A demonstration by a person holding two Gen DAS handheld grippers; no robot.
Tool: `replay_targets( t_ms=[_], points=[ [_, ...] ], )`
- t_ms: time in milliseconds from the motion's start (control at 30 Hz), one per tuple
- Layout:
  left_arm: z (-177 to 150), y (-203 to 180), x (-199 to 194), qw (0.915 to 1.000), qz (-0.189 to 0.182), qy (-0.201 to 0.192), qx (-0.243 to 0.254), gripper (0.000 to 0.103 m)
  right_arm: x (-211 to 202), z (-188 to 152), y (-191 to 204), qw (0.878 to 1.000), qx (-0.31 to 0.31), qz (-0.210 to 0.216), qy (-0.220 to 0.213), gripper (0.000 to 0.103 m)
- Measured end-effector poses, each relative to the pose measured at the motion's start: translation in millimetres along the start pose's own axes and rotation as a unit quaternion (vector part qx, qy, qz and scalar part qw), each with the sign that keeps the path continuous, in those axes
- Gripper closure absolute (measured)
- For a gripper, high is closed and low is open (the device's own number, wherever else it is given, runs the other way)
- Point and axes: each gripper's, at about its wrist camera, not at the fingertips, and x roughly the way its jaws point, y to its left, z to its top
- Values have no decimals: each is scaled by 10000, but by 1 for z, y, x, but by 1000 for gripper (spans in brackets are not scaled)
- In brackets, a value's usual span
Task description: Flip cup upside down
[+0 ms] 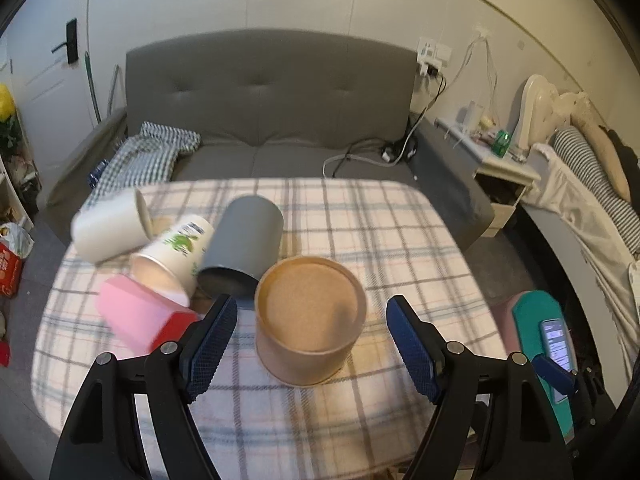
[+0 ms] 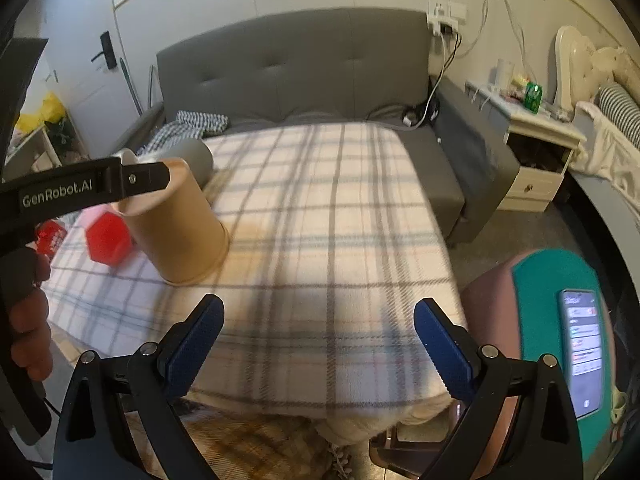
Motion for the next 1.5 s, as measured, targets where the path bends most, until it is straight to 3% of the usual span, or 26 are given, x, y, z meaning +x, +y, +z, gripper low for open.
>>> replay_targets(
  t_ms=[400,467,533,700,800,1033,1500],
  points=[
    [-15,31,-105,9958,356,-844,-48,20,-81,3,36,9973,-149,214,-686,6],
    [-25,42,-117,9935,514,-1006,-129,11,-89,1,46,9964,-216,254,-780,6],
    [-36,50,-123,9912,656,-1134,-207,11,-93,-2,53,9955,-282,284,-854,6],
    [-68,68,-118,9854,1115,-1240,-332,7,-89,-12,64,9936,-291,276,-1054,6],
    [-90,76,-111,9836,1207,-1288,-369,7,-81,-22,71,9924,-266,243,-1178,0],
    [-120,80,-101,9791,1390,-1444,-358,7,-64,-42,84,9916,-485,136,-1190,0],
    [-131,70,-97,9798,1343,-1472,-153,4,-52,-51,74,9939,-277,1,-1070,0]
  ],
)
